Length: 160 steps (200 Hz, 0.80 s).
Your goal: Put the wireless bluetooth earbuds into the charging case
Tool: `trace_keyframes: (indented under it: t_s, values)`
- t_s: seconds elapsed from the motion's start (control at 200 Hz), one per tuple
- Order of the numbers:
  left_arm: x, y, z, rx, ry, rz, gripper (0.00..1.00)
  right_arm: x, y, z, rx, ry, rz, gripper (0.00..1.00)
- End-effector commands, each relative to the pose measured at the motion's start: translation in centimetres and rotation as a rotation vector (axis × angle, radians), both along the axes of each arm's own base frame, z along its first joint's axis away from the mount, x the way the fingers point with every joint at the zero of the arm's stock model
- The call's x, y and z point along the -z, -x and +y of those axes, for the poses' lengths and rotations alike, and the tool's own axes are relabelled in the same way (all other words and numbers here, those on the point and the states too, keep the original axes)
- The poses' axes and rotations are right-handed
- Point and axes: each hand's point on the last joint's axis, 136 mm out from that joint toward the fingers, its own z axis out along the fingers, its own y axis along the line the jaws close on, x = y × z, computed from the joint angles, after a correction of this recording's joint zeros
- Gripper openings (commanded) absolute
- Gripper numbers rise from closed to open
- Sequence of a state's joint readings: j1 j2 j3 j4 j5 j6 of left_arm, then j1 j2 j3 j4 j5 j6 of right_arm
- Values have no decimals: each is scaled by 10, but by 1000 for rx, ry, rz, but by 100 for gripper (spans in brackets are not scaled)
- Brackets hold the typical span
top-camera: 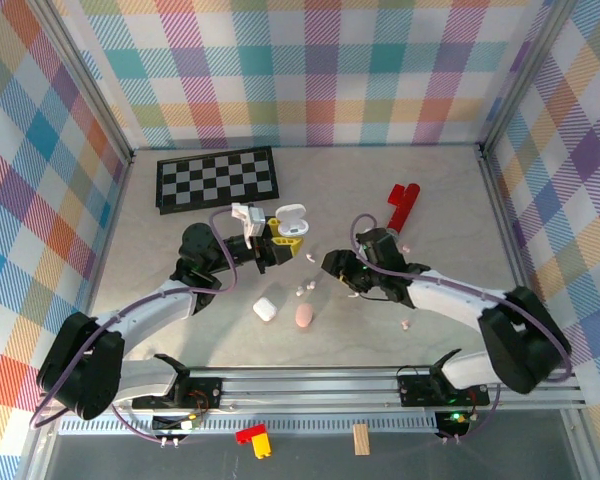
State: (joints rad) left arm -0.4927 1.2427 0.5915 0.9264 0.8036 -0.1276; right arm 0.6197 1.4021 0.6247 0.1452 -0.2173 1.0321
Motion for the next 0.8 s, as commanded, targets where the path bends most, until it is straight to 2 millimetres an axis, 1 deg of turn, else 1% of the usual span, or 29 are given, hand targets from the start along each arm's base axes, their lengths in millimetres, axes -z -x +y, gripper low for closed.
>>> trace_keyframes:
  t_s: [0.0, 0.115, 0.365, 0.485, 0.795]
  values:
    - [-15, 11, 6, 27, 30, -49, 34, -6, -12, 21, 29, -80, 12, 56]
    - [-14, 15, 7, 31, 31, -46, 34, 7, -12, 32, 18, -90, 56, 53]
    - [-15, 16, 8, 31, 28, -43, 34, 33, -4, 44, -33, -64, 135, 53]
    - [-15, 16, 8, 35, 26, -43, 34, 39, -2, 47, -51, -57, 157, 53]
    - [-15, 15, 8, 31, 27, -40, 34, 45, -1, 56, -92, -55, 190, 51]
